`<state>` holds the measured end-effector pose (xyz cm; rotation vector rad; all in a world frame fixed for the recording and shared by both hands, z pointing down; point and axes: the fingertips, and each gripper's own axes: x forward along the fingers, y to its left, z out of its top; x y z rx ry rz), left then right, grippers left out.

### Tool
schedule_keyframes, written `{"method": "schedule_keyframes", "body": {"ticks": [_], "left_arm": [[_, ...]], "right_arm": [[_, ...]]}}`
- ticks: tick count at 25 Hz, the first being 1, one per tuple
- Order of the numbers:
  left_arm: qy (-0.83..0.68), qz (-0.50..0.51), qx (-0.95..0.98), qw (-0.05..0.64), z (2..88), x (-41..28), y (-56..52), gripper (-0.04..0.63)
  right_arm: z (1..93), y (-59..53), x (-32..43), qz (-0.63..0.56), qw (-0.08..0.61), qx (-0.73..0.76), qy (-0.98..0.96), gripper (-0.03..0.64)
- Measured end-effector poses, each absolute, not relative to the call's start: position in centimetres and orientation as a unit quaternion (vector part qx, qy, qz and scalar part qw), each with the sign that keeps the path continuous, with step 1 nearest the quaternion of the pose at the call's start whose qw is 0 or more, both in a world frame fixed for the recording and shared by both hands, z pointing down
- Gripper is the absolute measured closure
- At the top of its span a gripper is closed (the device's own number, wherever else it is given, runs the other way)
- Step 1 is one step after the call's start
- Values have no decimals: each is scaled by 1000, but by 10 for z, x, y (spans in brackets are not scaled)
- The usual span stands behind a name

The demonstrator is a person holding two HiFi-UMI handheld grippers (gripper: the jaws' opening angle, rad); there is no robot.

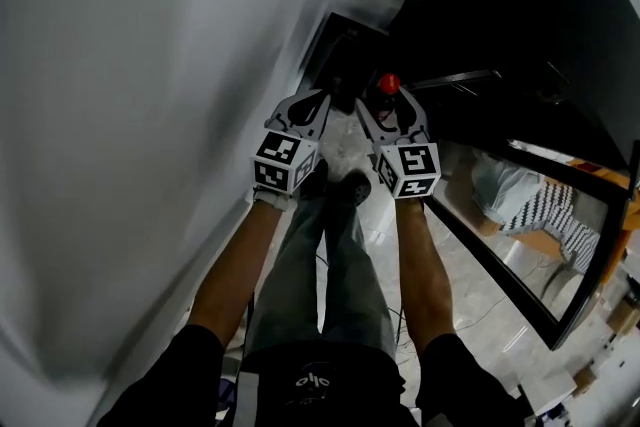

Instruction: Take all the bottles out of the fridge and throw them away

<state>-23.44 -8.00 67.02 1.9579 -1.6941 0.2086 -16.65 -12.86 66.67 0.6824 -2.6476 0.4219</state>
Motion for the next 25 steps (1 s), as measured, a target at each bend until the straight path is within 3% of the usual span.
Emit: {"method": "schedule_keyframes", "body": {"ticks": [16, 25], "left_arm": [[-618, 87, 721, 301, 773, -258, -92, 588], [-613, 89, 728, 294, 857, -262, -118, 588]], "right_arm": [[785, -140, -183, 172, 214, 242, -930, 310], [916, -165, -195, 199, 224, 244, -922, 310]]}}
